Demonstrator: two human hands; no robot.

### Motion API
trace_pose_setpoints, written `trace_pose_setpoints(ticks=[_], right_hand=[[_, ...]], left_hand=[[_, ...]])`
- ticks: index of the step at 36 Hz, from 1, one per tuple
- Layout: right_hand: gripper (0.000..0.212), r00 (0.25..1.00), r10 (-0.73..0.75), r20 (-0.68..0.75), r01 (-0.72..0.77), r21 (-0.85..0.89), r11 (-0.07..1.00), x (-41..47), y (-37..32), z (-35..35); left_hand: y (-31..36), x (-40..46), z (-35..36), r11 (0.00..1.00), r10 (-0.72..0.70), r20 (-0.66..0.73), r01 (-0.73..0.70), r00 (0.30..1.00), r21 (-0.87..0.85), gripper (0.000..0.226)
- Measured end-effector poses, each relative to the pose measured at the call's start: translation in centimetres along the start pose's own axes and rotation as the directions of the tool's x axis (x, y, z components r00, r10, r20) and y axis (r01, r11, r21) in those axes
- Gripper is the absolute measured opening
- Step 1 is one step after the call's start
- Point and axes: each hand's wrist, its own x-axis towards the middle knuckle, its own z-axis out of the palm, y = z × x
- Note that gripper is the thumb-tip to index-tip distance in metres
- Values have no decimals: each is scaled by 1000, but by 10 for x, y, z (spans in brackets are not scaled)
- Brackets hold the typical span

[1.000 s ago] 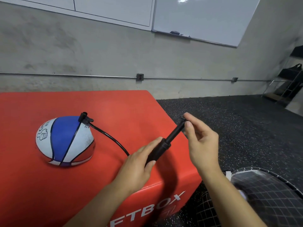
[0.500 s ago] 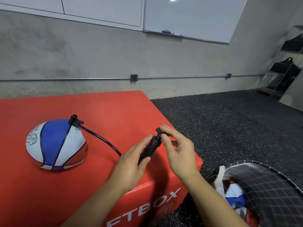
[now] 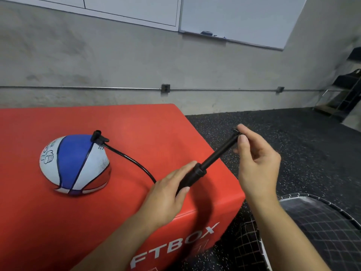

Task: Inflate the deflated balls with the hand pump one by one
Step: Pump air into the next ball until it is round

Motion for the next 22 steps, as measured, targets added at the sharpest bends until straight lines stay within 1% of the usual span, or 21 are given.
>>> trace_pose_setpoints(ticks=[3, 7, 10, 13, 15, 20, 22], right_hand=[[26, 998, -12, 58, 12, 10, 1000, -7, -1, 10], [31, 992, -13, 127, 12, 5, 1000, -17, 12, 20], [29, 986, -3, 169, 7, -25, 1000, -24, 26, 22], [27, 980, 26, 198, -23, -16, 1000, -34, 35, 24], [28, 973, 47, 224, -44, -22, 999, -39, 40, 24], [44, 970, 80, 229, -73, -38, 997, -43, 43, 24], [39, 969, 93, 227, -85, -44, 995, -41, 44, 21]], left_hand=[[1, -1, 0, 997, -25, -18, 24, 1000, -68, 73], [-2, 0, 4, 977, -99, -19, 93, 995, -192, 75], [-3, 1, 8, 957, -136, -20, 126, 991, -261, 72], [-4, 3, 13, 936, -184, -19, 169, 983, -308, 71], [-3, 4, 18, 927, -193, -30, 172, 981, -332, 70], [4, 9, 29, 885, -215, -98, 151, 972, -441, 52], [5, 11, 34, 878, -226, -107, 155, 968, -454, 51]])
